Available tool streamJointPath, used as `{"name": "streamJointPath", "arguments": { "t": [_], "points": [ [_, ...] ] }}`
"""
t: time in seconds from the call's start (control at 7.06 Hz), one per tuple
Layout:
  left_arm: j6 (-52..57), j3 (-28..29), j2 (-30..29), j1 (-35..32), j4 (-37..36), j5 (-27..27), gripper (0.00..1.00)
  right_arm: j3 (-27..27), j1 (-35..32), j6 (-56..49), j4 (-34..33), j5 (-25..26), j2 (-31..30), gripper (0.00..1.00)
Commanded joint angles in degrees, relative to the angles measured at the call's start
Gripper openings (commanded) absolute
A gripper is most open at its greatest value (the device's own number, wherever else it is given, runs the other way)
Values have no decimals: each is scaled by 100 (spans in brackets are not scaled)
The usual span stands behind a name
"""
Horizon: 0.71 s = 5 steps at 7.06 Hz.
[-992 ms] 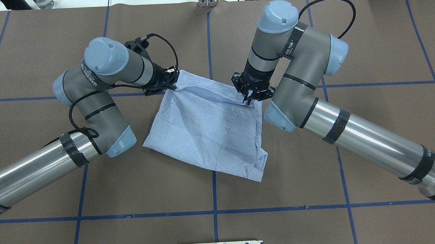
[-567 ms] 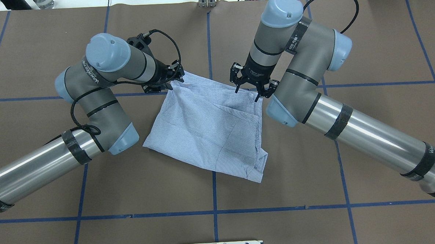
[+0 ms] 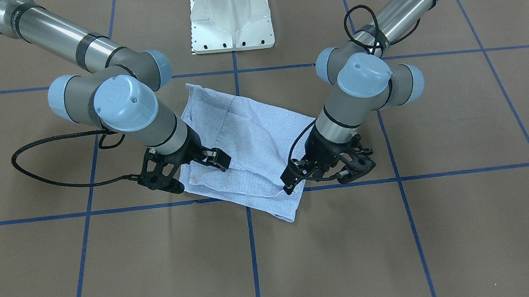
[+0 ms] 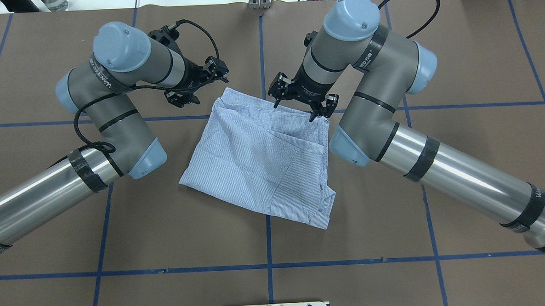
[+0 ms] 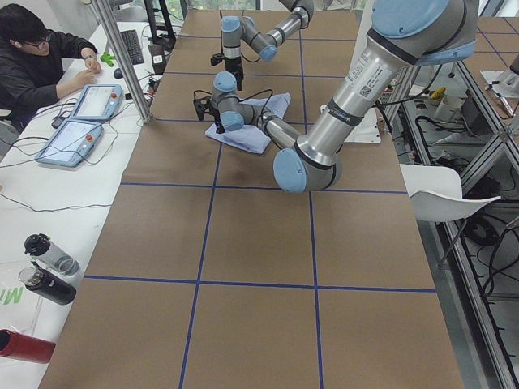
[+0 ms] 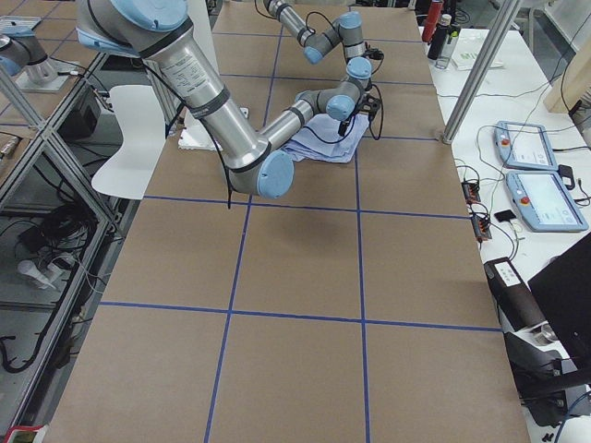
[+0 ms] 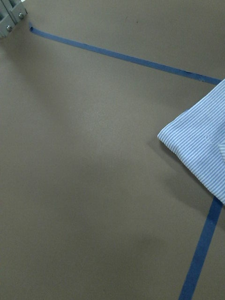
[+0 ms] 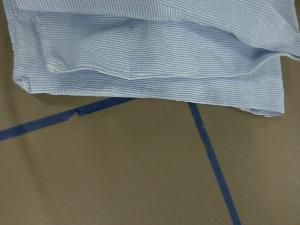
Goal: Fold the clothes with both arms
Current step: 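Release the shirt with both grippers and raise them, then press the folded shirt's top with the right gripper while the left gripper waits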
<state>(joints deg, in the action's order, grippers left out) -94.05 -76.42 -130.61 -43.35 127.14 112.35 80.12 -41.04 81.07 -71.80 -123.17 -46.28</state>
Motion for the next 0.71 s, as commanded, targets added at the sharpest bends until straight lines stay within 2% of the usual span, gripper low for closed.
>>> {"name": "streamJointPath", "arguments": {
  "t": [0.0, 0.28, 0.57],
  "points": [
    [36, -30, 35, -16, 3, 94, 99, 3, 236, -1630, 184, 557, -65, 99],
    [298, -136, 79, -120, -14, 269, 99, -32, 245, -2934, 909, 575, -318, 98],
    [326, -136, 123, -235, -14, 393, 99, -76, 289, -3298, 1098, 540, -443, 91]
  ]
}}
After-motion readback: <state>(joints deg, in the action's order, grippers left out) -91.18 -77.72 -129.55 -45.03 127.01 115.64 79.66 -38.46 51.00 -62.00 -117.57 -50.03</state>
